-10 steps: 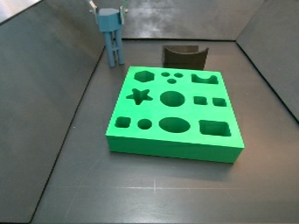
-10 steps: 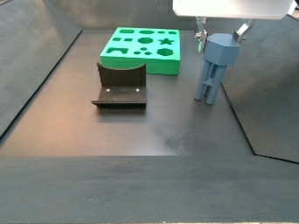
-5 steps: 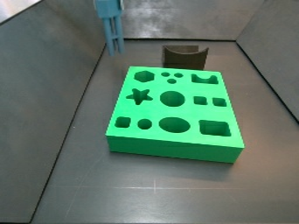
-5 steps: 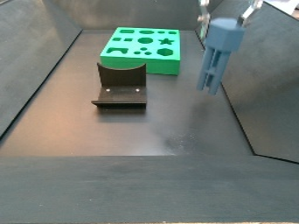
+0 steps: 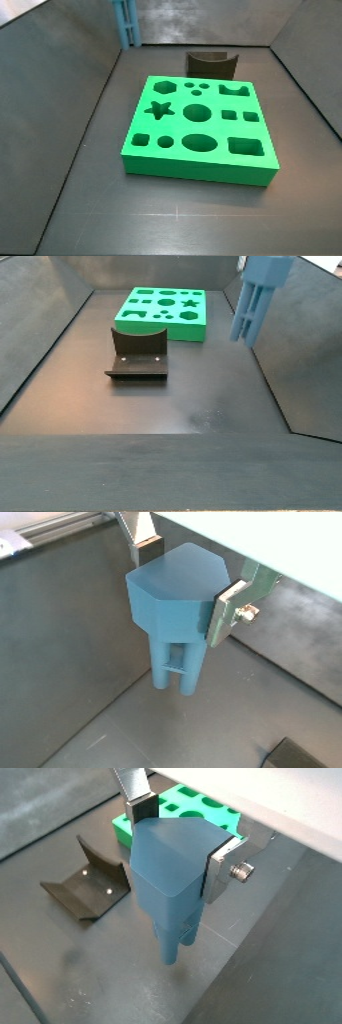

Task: Pick up the 3 prong object. Move up. Move to above the board. Insert the 3 prong object.
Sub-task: Move to above the board.

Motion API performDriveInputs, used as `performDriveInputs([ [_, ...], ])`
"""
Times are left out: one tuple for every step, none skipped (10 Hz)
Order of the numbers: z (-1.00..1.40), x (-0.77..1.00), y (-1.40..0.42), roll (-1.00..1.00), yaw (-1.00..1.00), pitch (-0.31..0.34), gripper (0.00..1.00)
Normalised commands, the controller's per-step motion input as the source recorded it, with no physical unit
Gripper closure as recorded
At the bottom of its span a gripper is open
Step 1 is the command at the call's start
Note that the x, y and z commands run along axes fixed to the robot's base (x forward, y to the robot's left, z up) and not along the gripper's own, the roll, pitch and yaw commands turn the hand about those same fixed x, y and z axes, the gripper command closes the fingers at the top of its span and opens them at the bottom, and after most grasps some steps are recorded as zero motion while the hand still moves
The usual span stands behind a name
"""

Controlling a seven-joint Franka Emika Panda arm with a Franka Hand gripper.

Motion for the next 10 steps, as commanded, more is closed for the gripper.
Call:
performDriveInputs([
  [0.47,-0.03,-0.01,-0.04,-0.12,0.022,1.00],
  [0.27,0.00,0.00,-0.06,-0.07,0.054,1.00],
  [0.17,0.01,0.00,-0.07,-0.06,0.069,1.00],
  [0.36,0.43,-1.00,-0.15,0.16,0.509,1.00],
  [0.36,0.43,-1.00,-0.13,0.17,0.513,1.00],
  [0.37,0.45,-1.00,-0.03,0.14,0.438,1.00],
  [0.36,0.46,-1.00,-0.04,0.10,0.356,1.00],
  [0.36,0.47,-1.00,-0.03,0.05,0.225,1.00],
  [0.37,0.46,-1.00,-0.01,0.03,0.158,1.00],
  [0.37,0.47,-1.00,0.00,0.02,0.108,1.00],
])
